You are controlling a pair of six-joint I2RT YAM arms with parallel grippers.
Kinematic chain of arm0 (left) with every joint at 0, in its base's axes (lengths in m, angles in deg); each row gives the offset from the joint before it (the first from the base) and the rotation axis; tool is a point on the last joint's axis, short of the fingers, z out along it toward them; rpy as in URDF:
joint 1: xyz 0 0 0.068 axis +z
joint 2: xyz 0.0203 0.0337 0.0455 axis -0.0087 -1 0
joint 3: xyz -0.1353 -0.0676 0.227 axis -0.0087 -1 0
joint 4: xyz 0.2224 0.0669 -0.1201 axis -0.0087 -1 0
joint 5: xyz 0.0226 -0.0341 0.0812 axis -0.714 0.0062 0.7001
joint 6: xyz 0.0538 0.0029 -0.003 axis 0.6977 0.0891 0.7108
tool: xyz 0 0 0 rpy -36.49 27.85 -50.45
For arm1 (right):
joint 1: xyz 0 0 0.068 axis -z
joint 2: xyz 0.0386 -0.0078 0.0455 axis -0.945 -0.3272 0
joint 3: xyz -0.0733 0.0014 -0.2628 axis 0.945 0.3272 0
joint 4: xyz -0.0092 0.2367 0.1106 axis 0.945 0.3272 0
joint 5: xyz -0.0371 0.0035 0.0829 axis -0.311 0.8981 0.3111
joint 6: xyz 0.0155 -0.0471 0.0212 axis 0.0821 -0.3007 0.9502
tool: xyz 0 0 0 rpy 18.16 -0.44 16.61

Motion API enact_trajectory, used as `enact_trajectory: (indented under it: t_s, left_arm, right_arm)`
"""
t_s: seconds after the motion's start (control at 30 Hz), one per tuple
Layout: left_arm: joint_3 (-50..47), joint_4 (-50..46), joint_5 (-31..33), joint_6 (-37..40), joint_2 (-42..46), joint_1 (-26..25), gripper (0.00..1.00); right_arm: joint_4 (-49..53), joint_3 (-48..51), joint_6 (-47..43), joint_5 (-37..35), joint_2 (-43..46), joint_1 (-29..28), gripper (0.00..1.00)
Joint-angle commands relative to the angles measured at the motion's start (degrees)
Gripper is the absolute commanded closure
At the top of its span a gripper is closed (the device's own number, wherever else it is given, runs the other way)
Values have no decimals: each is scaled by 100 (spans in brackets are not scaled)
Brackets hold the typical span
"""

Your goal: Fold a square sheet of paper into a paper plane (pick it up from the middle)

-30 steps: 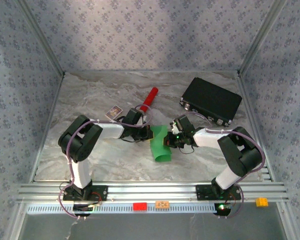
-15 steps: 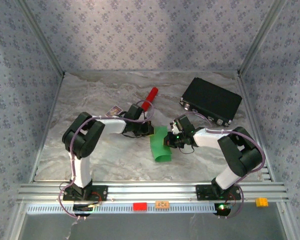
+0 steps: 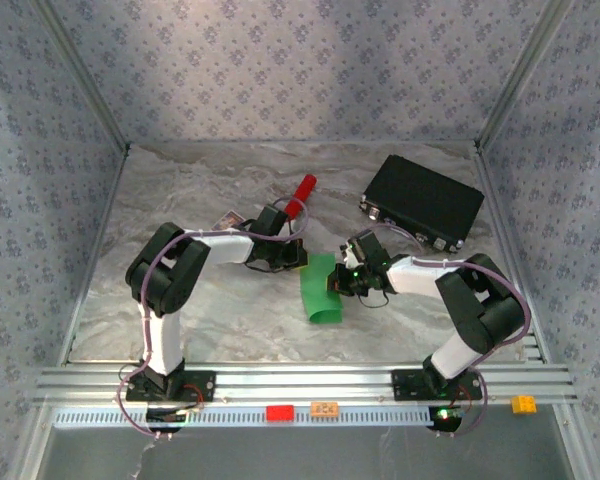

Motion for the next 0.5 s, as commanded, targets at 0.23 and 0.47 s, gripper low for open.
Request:
enact_trajectory:
  t_s: [0.23,0.47]
  left_arm:
    - [215,-274,739,-36,-127,136,100]
    - [419,-406,863,-120,-233,139,100]
  right_arm:
    - [796,302,-79,-460,-128,76,100]
    - [787,333,-87,-445,-94,88,100]
